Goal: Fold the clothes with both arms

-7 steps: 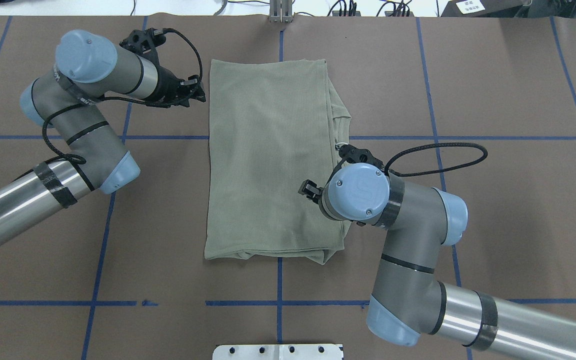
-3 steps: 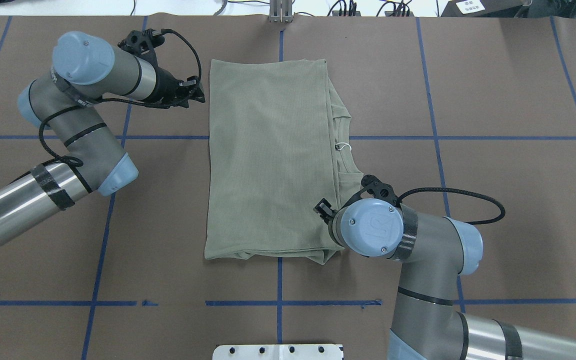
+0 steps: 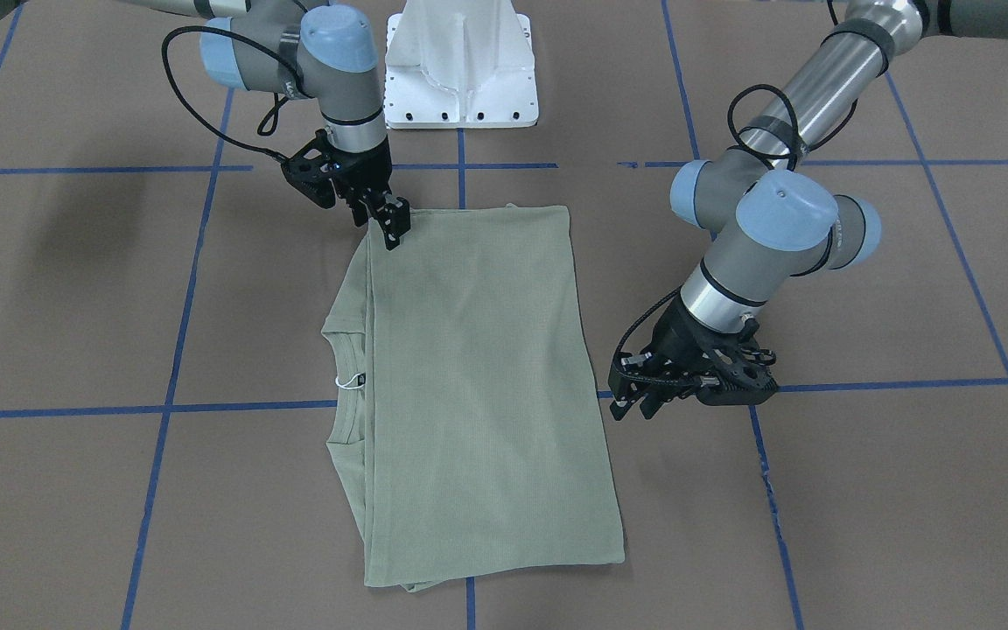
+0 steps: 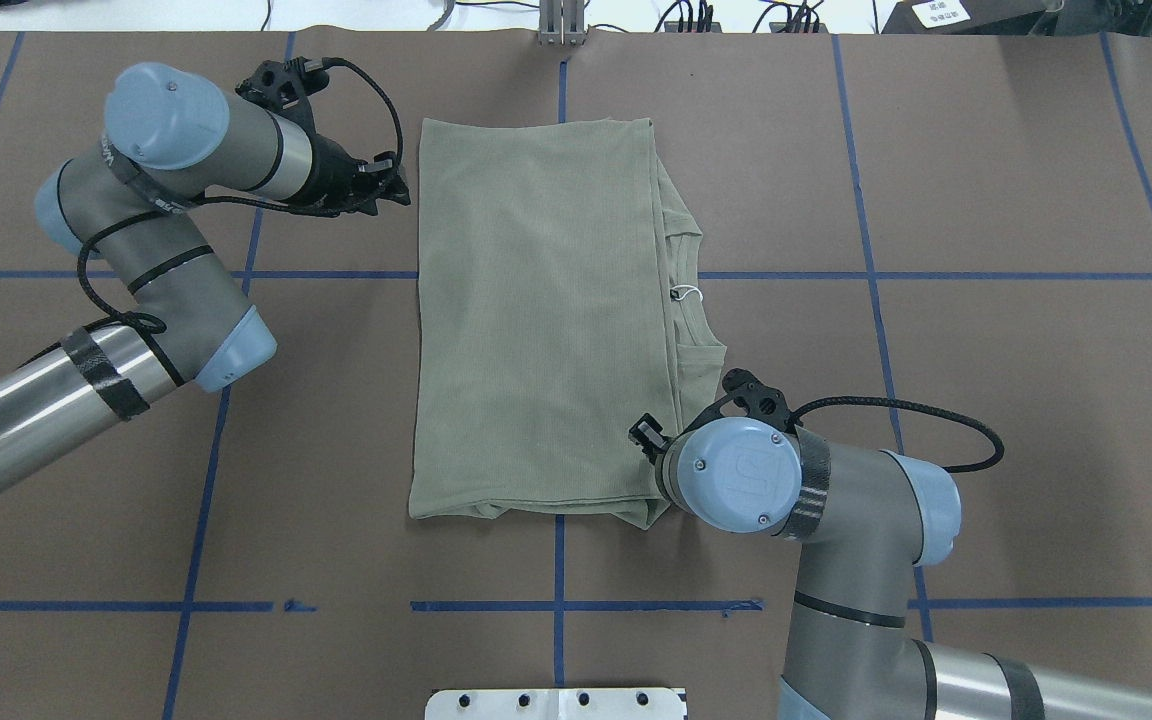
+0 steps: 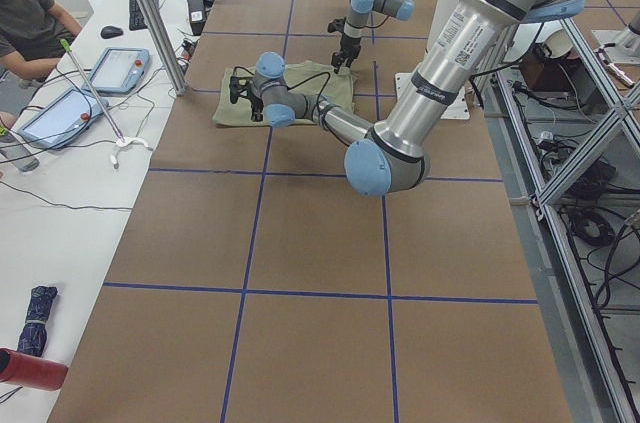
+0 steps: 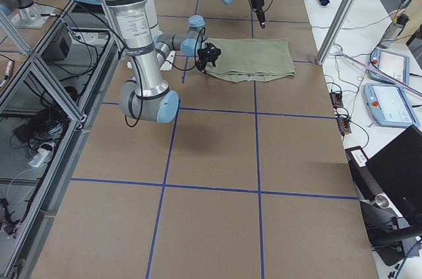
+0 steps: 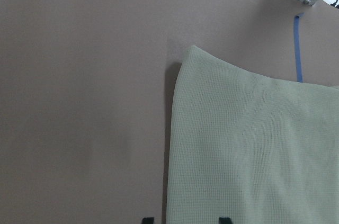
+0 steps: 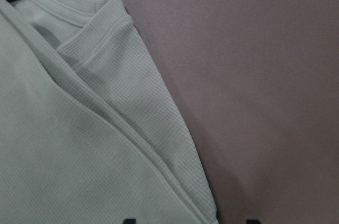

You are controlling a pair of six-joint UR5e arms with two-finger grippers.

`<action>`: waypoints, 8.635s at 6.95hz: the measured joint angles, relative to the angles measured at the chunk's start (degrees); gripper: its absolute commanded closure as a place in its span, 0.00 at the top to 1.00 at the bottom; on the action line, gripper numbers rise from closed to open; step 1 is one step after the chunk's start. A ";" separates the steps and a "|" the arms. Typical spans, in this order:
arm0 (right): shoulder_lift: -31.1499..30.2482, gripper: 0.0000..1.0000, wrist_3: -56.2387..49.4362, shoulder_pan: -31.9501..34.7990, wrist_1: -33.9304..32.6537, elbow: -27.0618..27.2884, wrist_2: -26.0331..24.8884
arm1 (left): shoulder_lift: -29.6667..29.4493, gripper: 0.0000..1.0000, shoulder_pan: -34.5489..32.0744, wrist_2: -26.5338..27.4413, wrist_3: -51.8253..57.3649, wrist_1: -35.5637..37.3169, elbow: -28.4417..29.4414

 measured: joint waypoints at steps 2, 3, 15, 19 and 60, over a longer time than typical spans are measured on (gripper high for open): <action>-0.33 0.00 0.07 -0.19 0.00 0.14 0.01 | 0.03 0.51 0.00 0.06 -0.02 0.02 -0.08; -0.30 0.00 -0.02 -0.24 0.00 0.12 0.17 | 0.30 0.51 0.00 0.10 -0.04 0.04 -0.26; -7.62 0.00 2.50 -3.87 -0.88 12.04 0.33 | 19.80 0.51 33.00 23.70 -39.62 10.97 -32.98; -7.39 0.00 2.47 -3.90 -0.88 12.07 0.47 | 19.91 0.51 35.79 24.46 -40.34 15.13 -33.60; 15.71 0.00 -38.19 23.09 12.48 -23.22 20.67 | 1.19 1.00 -5.42 -3.06 -5.83 -1.12 -5.61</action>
